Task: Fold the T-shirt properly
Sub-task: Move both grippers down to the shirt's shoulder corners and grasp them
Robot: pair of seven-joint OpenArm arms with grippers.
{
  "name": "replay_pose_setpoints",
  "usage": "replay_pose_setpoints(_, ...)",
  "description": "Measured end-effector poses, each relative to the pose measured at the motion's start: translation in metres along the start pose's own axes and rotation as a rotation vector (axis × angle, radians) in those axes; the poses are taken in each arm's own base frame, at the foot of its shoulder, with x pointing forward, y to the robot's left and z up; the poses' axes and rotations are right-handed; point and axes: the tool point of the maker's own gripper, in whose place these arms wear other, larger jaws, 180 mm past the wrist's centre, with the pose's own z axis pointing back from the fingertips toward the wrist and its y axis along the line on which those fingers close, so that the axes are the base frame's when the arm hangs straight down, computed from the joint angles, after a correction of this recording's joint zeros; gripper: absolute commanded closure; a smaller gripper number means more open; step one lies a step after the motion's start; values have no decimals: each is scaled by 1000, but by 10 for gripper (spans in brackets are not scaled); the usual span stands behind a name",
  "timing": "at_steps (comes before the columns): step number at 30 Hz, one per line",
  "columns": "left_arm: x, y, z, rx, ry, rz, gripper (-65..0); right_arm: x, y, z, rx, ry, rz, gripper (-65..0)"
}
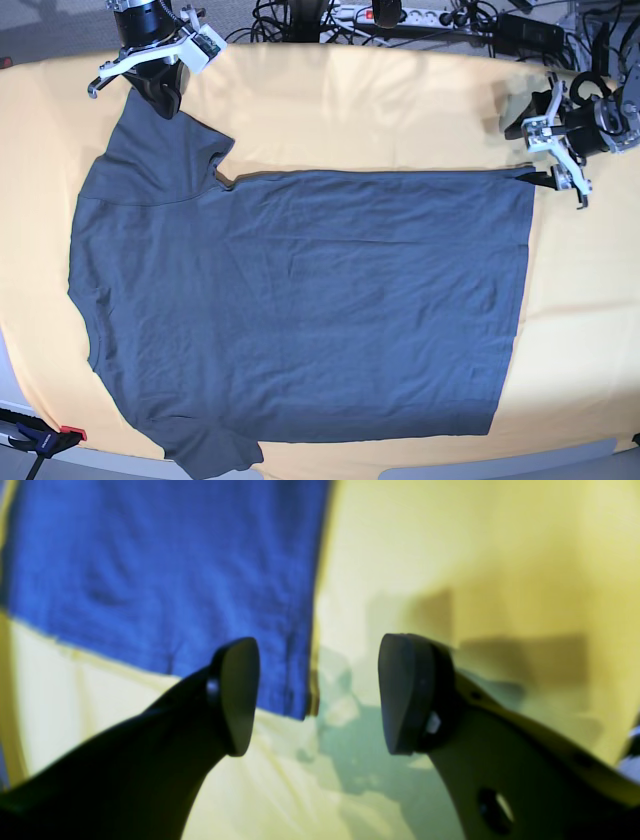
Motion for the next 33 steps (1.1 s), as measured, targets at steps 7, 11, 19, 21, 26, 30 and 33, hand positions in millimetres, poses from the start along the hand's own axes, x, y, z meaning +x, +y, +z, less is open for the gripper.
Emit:
replay_pose_setpoints(7, -14, 18, -29, 28, 49, -129, -381, -1, 0, 0, 1, 4, 0, 0)
replay_pose_setpoints(11, -14, 27, -42, 46, 48, -195, -381, -1, 0, 0, 1, 4, -2, 0)
replay_pose_setpoints(19, -17, 33, -52, 19, 75, -250, -61, -10, -2, -3, 0, 54, -7, 0)
replay_pose_setpoints(21, -18, 32, -52, 19, 80, -251, 0, -19, -3, -7, 26, 86, -19, -46)
replay_pose_setpoints(26, -18, 33, -52, 21, 84, -236, 0, -75, 7, -21, 80, 245, 6, -109)
replay_pose_setpoints(30, -18, 33, -52, 21, 81, -233, 0, -96, 14, -26, 147, 298, -39, -113)
replay_pose_setpoints(33, -17, 33, -52, 21, 81, -233, 0, -101, 25, -25, 207, 309, -70, -222)
